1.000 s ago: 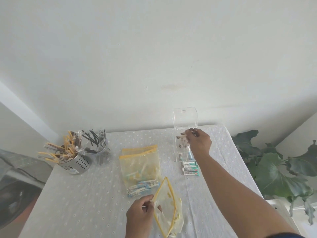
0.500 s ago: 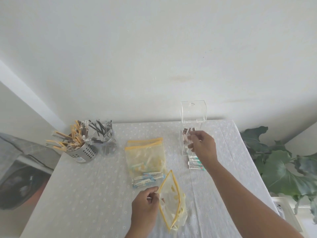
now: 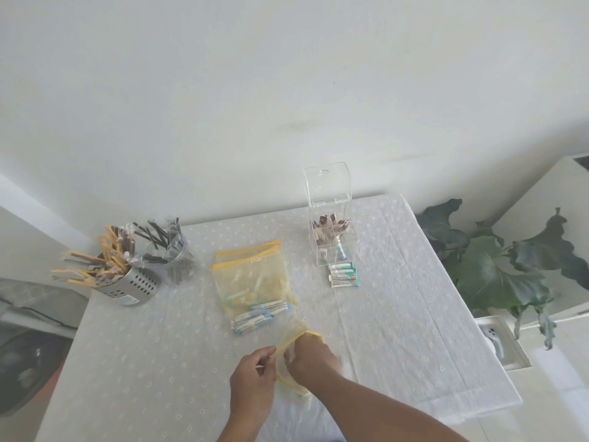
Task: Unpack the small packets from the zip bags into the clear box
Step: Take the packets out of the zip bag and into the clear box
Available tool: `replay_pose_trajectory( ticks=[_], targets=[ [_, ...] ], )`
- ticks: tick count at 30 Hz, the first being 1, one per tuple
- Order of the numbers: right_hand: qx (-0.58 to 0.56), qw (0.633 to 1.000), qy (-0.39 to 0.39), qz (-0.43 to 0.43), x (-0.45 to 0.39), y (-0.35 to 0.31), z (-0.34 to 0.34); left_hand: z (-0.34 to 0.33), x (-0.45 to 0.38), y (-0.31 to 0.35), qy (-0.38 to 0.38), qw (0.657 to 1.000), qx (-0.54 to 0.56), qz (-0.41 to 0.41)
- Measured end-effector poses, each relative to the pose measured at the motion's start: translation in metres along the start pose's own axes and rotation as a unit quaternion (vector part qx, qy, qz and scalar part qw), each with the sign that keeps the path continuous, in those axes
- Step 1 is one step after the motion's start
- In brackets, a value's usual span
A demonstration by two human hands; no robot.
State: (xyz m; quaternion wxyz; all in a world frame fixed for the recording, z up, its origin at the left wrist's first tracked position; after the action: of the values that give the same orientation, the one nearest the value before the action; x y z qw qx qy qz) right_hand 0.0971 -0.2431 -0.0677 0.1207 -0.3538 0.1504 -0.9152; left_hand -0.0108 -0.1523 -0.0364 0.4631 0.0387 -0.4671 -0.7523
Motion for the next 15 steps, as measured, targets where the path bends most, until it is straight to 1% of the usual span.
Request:
replay_pose_trajectory(
  ticks=[2, 4, 6, 7, 10, 13, 15],
  targets=[
    [-0.009, 1.0, 0.001, -0.018, -0.003, -0.003, -0.01, 0.0, 0.0, 0.0, -0.003, 1.0, -0.006, 0.005],
    [-0.011, 1.0, -0.001, -0.012, -0.006, -0.001, -0.015, -0.001, 0.001, -0.001, -0.003, 1.0, -0.007, 0.005],
    [-0.034, 0.999, -0.025, 0.029, -0.008, 0.006, -0.012, 0.001, 0.001, -0.004, 0.004, 1.0, -0.006, 0.003],
    [-0.052, 0.996, -0.038, 0.064, -0.01, 0.013, -0.011, 0.003, 0.0, -0.006, 0.008, 1.0, -0.004, 0.005],
    [-0.149, 0.973, -0.074, 0.161, 0.0, 0.038, 0.005, 0.007, -0.003, -0.01, 0.018, 1.0, -0.001, 0.026],
    [-0.212, 0.949, -0.064, 0.227, 0.017, 0.059, 0.026, 0.009, -0.008, -0.01, 0.029, 0.999, 0.004, 0.041],
    [-0.248, 0.94, -0.032, 0.232, 0.027, 0.064, 0.039, 0.01, -0.011, -0.008, 0.022, 0.999, 0.002, 0.038]
  ],
)
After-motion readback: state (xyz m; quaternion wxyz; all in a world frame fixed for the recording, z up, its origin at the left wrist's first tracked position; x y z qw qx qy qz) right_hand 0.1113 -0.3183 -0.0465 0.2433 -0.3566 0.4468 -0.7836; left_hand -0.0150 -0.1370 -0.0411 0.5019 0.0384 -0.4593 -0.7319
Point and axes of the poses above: each hand's wrist, its own x-axis away from the middle knuckle, its own z-axis out of the back of the hand, y = z × x, the point moved 1 cm from there along -x, towards the middle knuckle, and after that the axes turned 3 degrees about y, right-handed, at the moved point
